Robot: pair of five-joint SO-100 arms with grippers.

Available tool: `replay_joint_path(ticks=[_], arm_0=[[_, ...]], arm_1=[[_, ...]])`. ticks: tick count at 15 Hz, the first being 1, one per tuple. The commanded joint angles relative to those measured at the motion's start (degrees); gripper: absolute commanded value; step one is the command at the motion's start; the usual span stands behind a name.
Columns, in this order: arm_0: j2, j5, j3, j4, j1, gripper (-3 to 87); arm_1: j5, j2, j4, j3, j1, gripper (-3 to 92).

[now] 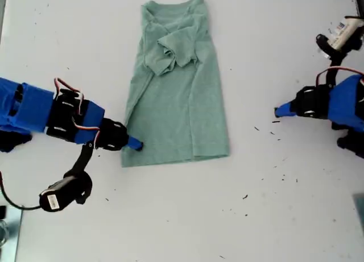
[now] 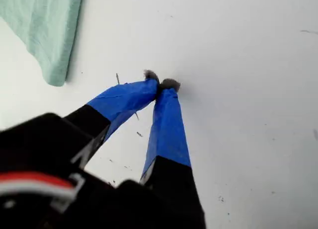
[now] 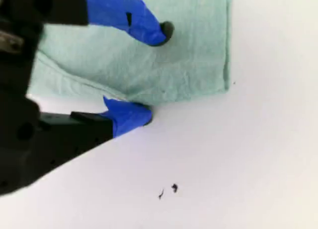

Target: Fold t shirt

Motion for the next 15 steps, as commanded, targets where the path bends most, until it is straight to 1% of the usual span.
replay_joint_path(ticks=[1,3,4,5,8,9,10,11,12,14,15], arm_0=[[-1.0,-0.9,-0.4,-4.3,1.8,-0.1],[-2.6,-3.3,-0.4,-6.0,2.9,-0.2],[-2.8,-4.5,-0.4,-4.7,3.0,-0.2],[0.6,-5.4,-0.4,-0.7,2.9,-0.2],[20.5,-8.5,-1.5,20.7,-1.2,-0.2],[25.1,-8.2,-1.3,24.9,-3.5,-0.2],[26.2,-7.2,-1.7,24.7,-4.3,-0.2],[21.8,-6.9,-4.1,22.3,-3.3,-0.2],[14.8,-6.8,-10.3,21.2,-1.4,-0.2],[-3.4,-2.8,-31.0,20.0,0.2,-0.2],[-15.6,-0.2,-47.7,22.7,0.9,-0.2]], arm_1=[[1.1,0.6,0.2,2.0,-1.2,1.9],[1.3,0.6,0.2,2.0,-1.3,1.9],[1.6,0.6,0.2,2.0,-1.6,1.9],[1.9,0.6,0.2,2.0,-2.1,1.9],[2.5,0.6,0.2,2.0,-3.0,1.9],[2.5,0.6,0.2,2.0,-3.0,1.9],[2.3,0.6,0.2,2.0,-2.9,1.9],[2.0,0.6,0.2,2.0,-2.9,1.9],[1.8,0.6,0.3,2.0,-2.8,1.9],[1.8,0.6,0.3,2.0,-2.9,1.9],[1.8,0.6,0.4,1.9,-3.0,1.9]])
